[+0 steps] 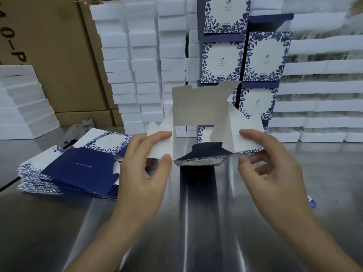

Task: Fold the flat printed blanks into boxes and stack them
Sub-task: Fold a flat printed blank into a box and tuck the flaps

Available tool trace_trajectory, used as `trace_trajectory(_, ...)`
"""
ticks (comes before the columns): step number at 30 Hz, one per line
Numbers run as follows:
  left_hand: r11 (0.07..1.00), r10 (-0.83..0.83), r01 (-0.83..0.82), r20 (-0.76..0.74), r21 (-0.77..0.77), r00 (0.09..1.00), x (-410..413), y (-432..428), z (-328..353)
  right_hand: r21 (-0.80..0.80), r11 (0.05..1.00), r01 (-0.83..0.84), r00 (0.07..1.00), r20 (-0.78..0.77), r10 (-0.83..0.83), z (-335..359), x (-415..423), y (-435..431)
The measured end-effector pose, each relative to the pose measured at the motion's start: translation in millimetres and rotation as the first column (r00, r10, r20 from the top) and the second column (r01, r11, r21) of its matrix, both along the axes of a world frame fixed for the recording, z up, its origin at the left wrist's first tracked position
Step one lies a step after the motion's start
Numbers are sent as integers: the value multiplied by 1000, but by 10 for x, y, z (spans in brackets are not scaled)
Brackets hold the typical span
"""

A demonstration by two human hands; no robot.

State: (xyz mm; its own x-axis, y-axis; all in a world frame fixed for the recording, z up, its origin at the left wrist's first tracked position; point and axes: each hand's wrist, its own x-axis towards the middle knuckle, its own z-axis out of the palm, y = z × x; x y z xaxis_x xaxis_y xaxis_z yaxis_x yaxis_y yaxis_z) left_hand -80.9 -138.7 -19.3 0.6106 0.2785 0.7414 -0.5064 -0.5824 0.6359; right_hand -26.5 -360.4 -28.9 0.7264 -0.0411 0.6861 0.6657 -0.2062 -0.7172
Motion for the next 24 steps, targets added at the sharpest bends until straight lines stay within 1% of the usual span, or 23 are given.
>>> trace_trajectory(2,989,71,-77,47,126,996,-18,4,-6,-80,996,48,998,49,-44,-12,1,12)
trace_trajectory(4,977,90,-106,89,183,992,-17,6,-31,-152,983,104,991,100,-89,-25,10,11)
trace_trajectory(6,977,82,-101,105,189,991,-5,-4,-67,-193,969,153,981,147,-126,-41,23,12)
trace_trajectory(12,969,114,-144,155,199,981,44,11,-120,-239,941,239,953,242,-181,-32,35,-16)
trace_trajectory(15,949,119,-168,191,266,974,63,61,-134,-265,919,293,933,289,-214,8,32,-44)
trace_trajectory(17,920,115,-195,240,341,964,81,94,-140,-306,888,344,908,348,-232,36,47,-87)
trace_trajectory(19,874,114,-236,292,425,949,94,124,-141,-367,826,429,863,438,-253,74,73,-128)
trace_trajectory(21,838,109,-263,326,479,939,107,143,-151,-399,773,493,810,536,-240,87,112,-157)
trace_trajectory(22,825,102,-265,330,498,938,112,149,-157,-411,757,508,792,569,-222,79,136,-162)
trace_trajectory(24,812,84,-257,331,524,940,114,144,-179,-445,735,511,787,586,-193,33,168,-156)
